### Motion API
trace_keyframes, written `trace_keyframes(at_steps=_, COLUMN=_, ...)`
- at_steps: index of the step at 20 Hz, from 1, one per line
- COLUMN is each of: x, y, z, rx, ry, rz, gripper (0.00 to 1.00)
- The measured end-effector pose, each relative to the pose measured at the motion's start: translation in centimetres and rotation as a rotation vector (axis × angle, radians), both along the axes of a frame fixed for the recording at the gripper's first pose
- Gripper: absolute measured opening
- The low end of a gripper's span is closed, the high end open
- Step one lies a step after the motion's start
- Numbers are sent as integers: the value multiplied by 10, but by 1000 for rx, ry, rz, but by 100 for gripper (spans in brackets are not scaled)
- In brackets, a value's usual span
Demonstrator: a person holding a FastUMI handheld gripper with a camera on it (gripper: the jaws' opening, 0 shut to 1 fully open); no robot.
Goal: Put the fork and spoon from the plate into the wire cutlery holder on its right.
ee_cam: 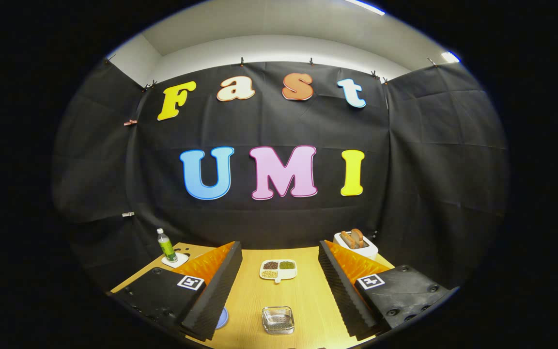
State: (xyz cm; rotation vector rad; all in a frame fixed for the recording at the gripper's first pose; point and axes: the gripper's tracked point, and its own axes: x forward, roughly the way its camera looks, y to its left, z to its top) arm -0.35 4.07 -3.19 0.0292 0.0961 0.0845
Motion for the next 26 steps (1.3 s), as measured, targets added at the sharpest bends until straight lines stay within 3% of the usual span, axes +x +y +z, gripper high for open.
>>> trace_keyframes(at_steps=5, x=7, y=42, z=-19, rx=-7, ry=59, rz=75, gripper=99)
trace_keyframes(at_steps=9, x=7, y=96, z=-48, rx=-2, ry=143, rz=180, gripper=99)
trace_keyframes(at_steps=17, x=3, y=175, z=-157, rx=-67, ry=432, rz=335, gripper=99)
trace_keyframes(at_steps=26, x=-6, y=207, z=-281, rx=-207, ry=728, rz=400, gripper=99)
